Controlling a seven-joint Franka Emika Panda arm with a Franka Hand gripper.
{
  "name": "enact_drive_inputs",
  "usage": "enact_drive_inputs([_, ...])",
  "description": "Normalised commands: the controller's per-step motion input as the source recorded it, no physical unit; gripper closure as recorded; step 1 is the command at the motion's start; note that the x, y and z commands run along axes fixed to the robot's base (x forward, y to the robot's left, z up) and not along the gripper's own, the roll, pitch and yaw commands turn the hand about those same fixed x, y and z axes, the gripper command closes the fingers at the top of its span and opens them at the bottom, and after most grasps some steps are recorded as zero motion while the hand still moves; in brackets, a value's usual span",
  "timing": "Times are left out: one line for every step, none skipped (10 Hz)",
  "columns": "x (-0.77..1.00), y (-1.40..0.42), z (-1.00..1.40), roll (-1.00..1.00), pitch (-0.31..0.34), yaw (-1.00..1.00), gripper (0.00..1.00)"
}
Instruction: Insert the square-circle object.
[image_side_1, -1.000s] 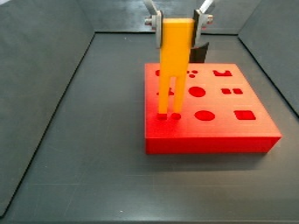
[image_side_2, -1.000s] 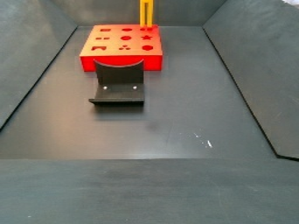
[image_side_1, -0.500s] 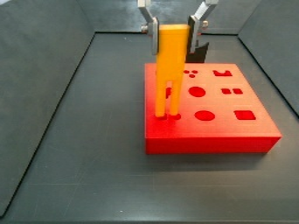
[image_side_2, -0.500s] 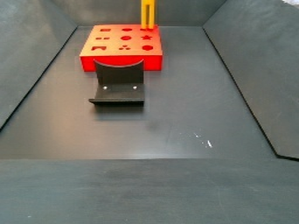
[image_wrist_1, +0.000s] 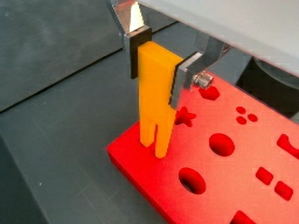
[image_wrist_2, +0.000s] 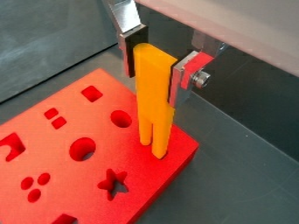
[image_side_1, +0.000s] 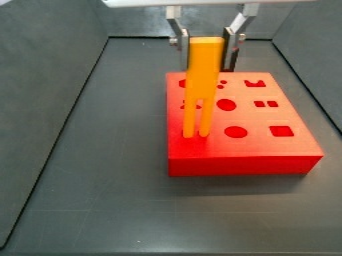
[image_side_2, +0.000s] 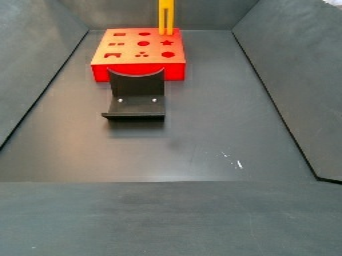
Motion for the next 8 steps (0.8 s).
enact_drive_inputs([-0.03, 0.0, -0.05, 0.03, 0.043, -0.33, 1.0])
enact_drive_inputs([0.0, 0.0, -0.07, 0.0, 0.0, -0.27, 1.0])
enact_drive_inputs([0.03, 0.0, 0.0, 0.0, 0.0, 0.0, 1.0])
enact_drive_inputs([-0.24, 0.0, -0.29, 0.07, 0.0, -0.15, 1.0])
enact_drive_inputs([-0.16, 0.0, -0.25, 0.03, -0.029, -0.15, 1.0])
enact_drive_inputs([-0.01, 0.0, -0.2, 0.01, -0.039, -0.09, 1.0])
enact_drive_inputs([0.0, 0.0, -0.23, 0.0, -0.049, -0.03, 1.0])
enact_drive_inputs([0.02, -0.01, -0.55, 0.03, -0.093, -0.03, 1.0])
